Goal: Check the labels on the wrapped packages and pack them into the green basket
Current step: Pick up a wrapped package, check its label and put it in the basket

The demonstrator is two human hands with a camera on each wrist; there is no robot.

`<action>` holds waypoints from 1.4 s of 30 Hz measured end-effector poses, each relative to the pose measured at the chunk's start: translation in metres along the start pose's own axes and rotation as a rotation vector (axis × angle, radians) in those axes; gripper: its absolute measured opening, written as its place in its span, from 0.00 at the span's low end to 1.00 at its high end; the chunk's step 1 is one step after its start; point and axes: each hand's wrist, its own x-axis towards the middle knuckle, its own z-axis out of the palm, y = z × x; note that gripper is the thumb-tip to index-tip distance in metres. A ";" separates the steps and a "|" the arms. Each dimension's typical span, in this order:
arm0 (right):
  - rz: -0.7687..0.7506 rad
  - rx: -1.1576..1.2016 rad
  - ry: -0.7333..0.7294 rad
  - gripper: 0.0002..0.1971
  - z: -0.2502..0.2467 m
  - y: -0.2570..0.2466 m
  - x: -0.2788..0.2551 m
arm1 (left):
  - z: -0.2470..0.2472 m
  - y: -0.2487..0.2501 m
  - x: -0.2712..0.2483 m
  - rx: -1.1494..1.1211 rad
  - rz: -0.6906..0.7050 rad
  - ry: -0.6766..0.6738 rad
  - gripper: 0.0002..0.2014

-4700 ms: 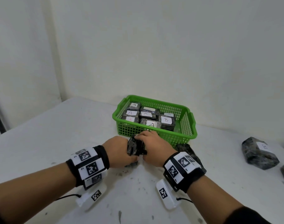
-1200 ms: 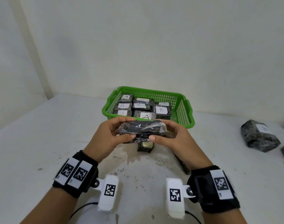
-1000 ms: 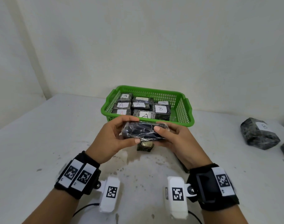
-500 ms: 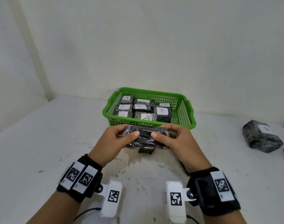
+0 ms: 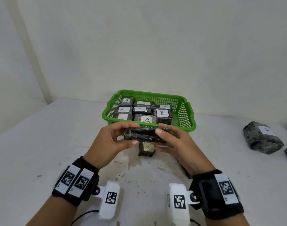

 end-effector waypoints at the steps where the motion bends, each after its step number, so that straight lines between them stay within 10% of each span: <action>1: 0.016 0.033 0.001 0.26 0.001 0.000 0.001 | 0.000 0.000 0.000 -0.003 0.008 -0.009 0.22; 9: -0.074 -0.039 0.039 0.15 -0.004 0.001 0.000 | 0.005 -0.002 0.001 -0.107 -0.230 -0.040 0.19; 21: -0.153 -0.130 0.047 0.24 0.000 0.002 0.001 | -0.001 0.001 0.002 -0.020 -0.226 0.049 0.12; 33: -0.136 -0.132 -0.016 0.34 -0.001 0.003 -0.001 | -0.003 0.001 0.002 0.002 -0.037 0.093 0.25; 42: -0.090 -0.026 0.026 0.17 -0.001 0.000 -0.001 | 0.006 0.005 -0.002 -0.052 -0.038 -0.002 0.24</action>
